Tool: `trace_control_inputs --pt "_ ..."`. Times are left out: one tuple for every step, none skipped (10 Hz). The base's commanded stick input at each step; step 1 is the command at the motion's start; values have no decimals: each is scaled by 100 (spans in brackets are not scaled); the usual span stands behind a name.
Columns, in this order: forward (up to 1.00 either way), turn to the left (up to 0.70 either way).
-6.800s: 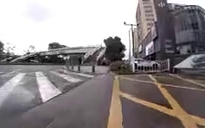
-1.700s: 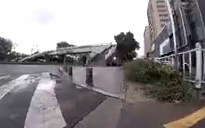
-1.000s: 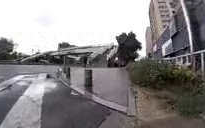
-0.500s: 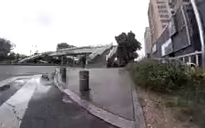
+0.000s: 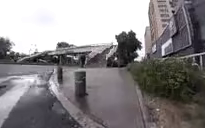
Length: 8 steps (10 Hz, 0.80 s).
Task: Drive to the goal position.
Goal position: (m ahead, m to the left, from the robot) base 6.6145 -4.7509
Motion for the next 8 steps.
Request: trace_control_inputs --pt "70 -13" --pt "70 -13" --pt "70 -13" --pt "70 -13" --pt "70 -13" --pt "70 -13" --pt "70 -13" --pt "70 -13"
